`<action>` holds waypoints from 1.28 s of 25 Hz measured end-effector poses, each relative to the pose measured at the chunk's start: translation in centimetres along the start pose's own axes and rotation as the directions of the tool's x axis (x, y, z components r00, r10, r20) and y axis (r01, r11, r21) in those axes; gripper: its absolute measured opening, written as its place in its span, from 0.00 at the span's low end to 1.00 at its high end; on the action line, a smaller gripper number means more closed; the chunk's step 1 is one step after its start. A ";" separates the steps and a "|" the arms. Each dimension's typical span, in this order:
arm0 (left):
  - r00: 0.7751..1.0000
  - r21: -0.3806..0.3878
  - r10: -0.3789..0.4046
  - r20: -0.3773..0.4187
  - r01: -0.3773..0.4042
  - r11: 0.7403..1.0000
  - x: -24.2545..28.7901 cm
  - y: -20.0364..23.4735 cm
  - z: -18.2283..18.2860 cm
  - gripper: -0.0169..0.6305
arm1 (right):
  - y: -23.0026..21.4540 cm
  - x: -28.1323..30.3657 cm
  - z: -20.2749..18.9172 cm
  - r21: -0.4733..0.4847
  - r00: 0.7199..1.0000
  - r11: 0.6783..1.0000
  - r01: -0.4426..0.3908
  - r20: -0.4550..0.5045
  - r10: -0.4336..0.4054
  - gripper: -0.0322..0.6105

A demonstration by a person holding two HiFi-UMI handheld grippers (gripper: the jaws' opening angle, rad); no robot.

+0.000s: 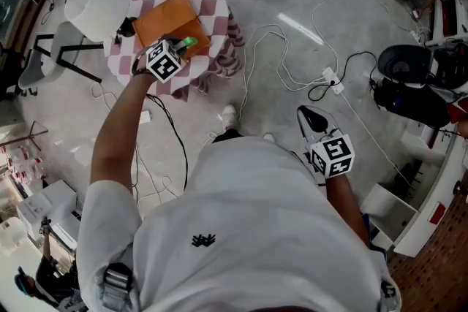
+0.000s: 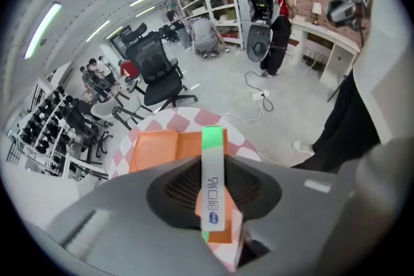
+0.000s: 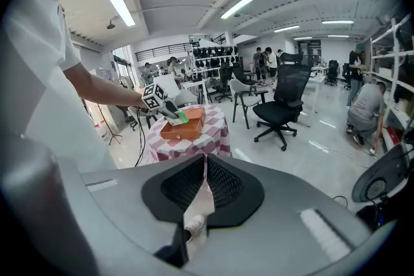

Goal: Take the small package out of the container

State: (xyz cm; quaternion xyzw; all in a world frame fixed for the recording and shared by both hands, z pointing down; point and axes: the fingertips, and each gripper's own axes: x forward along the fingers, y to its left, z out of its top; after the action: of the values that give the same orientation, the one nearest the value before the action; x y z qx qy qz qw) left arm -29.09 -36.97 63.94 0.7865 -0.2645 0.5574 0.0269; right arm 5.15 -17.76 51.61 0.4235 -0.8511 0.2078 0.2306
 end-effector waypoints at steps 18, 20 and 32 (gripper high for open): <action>0.976 -0.397 0.030 0.216 0.060 0.916 -10.9 -15.3 8.0 0.26 | -1.1 -6.5 -3.8 -0.092 0.988 0.986 -0.142 0.045 0.146 0.07; 0.971 -0.406 0.029 0.236 0.071 0.911 -11.8 -17.7 9.1 0.26 | -1.1 -7.4 -4.4 -0.098 0.986 0.984 -0.152 0.048 0.157 0.07; 0.957 -0.434 0.040 0.287 0.093 0.896 -15.1 -28.3 12.7 0.26 | -1.1 -10.8 -7.3 -0.122 0.976 0.972 -0.200 0.062 0.209 0.05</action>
State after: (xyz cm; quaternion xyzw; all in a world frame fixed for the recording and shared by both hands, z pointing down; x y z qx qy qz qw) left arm -9.13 -11.12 52.90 0.8359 -0.3745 0.3616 0.1738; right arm 13.36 -7.62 51.57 0.3269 -0.9088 0.1649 0.1999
